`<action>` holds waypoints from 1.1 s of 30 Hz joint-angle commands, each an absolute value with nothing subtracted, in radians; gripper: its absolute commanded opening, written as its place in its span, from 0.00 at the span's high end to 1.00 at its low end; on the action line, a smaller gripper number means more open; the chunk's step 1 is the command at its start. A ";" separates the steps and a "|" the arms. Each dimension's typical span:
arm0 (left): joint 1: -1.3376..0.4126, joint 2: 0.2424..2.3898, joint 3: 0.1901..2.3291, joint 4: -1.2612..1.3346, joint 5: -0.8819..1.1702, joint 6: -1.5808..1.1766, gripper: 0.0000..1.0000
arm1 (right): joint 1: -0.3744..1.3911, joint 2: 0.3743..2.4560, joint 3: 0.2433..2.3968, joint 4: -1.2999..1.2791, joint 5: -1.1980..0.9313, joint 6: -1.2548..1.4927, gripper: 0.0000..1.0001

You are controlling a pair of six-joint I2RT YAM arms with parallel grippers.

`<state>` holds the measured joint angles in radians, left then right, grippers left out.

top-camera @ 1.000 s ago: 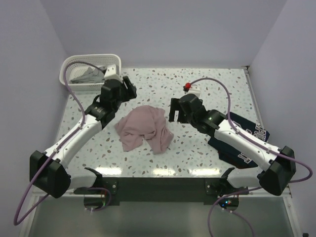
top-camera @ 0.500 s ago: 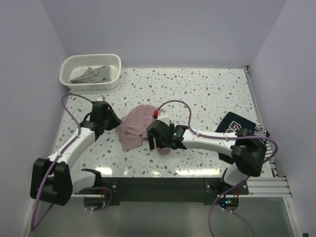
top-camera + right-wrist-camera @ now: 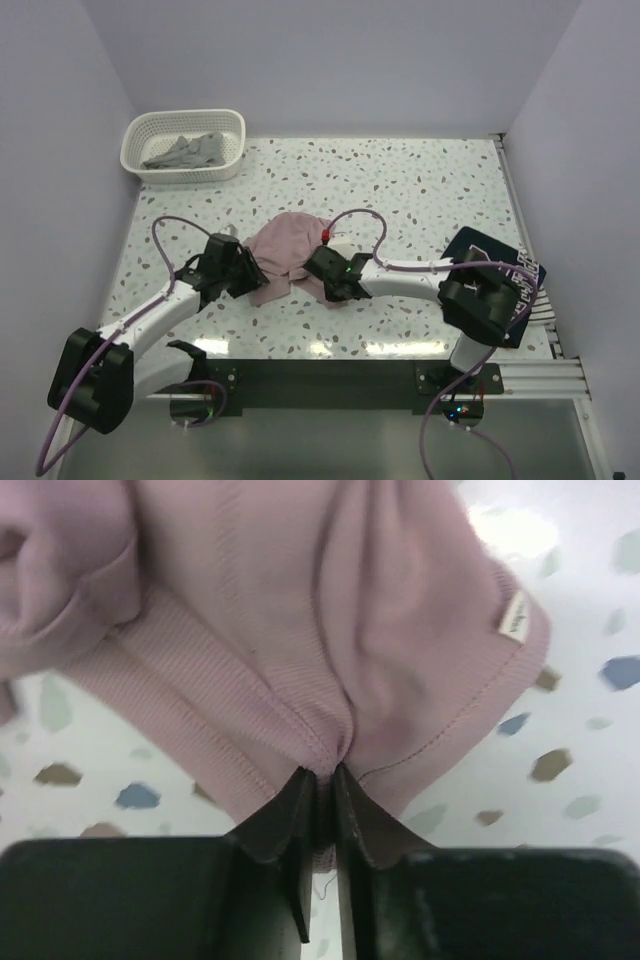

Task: Fold and stack the tank tops
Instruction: Flatten the tank top out

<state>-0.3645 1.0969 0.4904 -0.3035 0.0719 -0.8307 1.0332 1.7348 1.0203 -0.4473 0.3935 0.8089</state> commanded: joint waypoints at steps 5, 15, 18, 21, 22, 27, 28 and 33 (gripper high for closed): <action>-0.414 1.137 0.428 -0.223 0.046 -0.859 0.54 | 0.755 1.701 1.090 -0.465 0.440 0.695 0.98; -0.420 1.255 0.429 -0.195 0.048 -0.830 1.00 | 0.460 1.857 1.535 -0.563 0.489 0.526 0.90; -0.422 1.204 0.451 -0.239 0.046 -0.810 1.00 | 0.399 1.988 1.719 -0.590 0.476 0.500 0.90; -0.436 1.154 0.462 -0.279 0.077 -0.785 1.00 | 0.367 2.121 1.906 -0.639 0.459 0.483 0.82; -0.451 1.141 0.462 -0.278 0.089 -0.775 1.00 | 0.365 2.147 1.990 -0.678 0.457 0.480 0.80; -0.593 1.112 0.514 -0.330 0.094 -0.765 1.00 | 0.348 2.168 2.048 -0.693 0.442 0.462 0.32; -0.615 1.111 0.526 -0.348 0.084 -0.767 1.00 | 0.347 2.154 2.031 -0.693 0.440 0.462 0.24; -0.733 1.086 0.601 -0.298 0.132 -0.732 0.95 | 0.356 1.948 1.802 -0.635 0.367 0.497 0.20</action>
<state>-0.6899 1.1179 0.5312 -0.3248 0.0841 -0.7784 0.3477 2.1593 1.9347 -0.6697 0.4202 0.4789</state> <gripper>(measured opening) 0.031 0.797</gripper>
